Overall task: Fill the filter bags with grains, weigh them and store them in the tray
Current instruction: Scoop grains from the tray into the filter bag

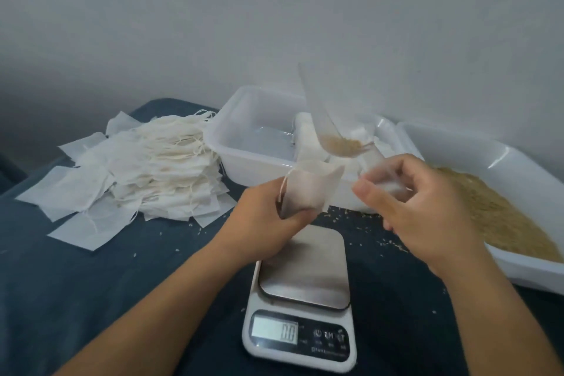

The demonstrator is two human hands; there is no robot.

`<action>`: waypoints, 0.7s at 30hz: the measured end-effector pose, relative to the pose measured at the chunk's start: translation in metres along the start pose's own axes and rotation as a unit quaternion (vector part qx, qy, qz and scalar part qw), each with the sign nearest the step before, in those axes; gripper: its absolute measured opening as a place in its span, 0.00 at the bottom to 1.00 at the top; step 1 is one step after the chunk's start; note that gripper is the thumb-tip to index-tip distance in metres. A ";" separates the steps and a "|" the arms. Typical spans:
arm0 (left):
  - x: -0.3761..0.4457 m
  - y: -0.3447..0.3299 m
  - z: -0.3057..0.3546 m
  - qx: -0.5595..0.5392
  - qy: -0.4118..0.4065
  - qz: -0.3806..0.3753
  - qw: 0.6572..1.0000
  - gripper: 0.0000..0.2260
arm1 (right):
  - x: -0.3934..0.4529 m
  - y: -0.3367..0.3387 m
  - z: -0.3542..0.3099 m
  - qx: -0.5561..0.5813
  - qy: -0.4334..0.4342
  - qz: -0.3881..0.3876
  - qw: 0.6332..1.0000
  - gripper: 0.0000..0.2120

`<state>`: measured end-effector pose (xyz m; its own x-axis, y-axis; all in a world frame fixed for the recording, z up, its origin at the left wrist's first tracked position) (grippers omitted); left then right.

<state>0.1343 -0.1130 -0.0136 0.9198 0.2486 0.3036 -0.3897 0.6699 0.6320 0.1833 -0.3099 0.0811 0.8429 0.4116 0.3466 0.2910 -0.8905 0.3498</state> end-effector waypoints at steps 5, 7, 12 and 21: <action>0.004 0.006 -0.011 0.061 0.012 0.035 0.997 0.08 | -0.001 0.043 -0.020 -0.125 -0.020 -0.044 0.991 0.20; 0.004 0.006 -0.013 0.060 0.020 0.044 0.997 0.08 | -0.003 0.061 -0.026 -0.164 -0.041 -0.054 0.984 0.19; 0.006 0.007 -0.012 0.094 0.009 0.053 0.994 0.09 | -0.001 0.083 -0.034 -0.256 -0.082 -0.073 0.960 0.18; 0.005 0.007 -0.007 0.117 -0.018 0.043 0.992 0.06 | 0.010 0.072 -0.048 -0.316 -0.062 -0.113 0.940 0.25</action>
<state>0.1365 -0.1023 -0.0129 0.8825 0.2700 0.3852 -0.4698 0.4657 0.7499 0.1908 -0.3604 0.1519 0.8495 0.5159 0.1109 0.1754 -0.4742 0.8628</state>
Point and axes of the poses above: each hand's wrist, its own x-axis towards the middle knuckle, its own y-axis out of the back of the hand, z = x × y, the point moved 8 cm from there along x, towards the middle knuckle, and after that the axes turned 15 degrees about x, right-handed, at the moved point
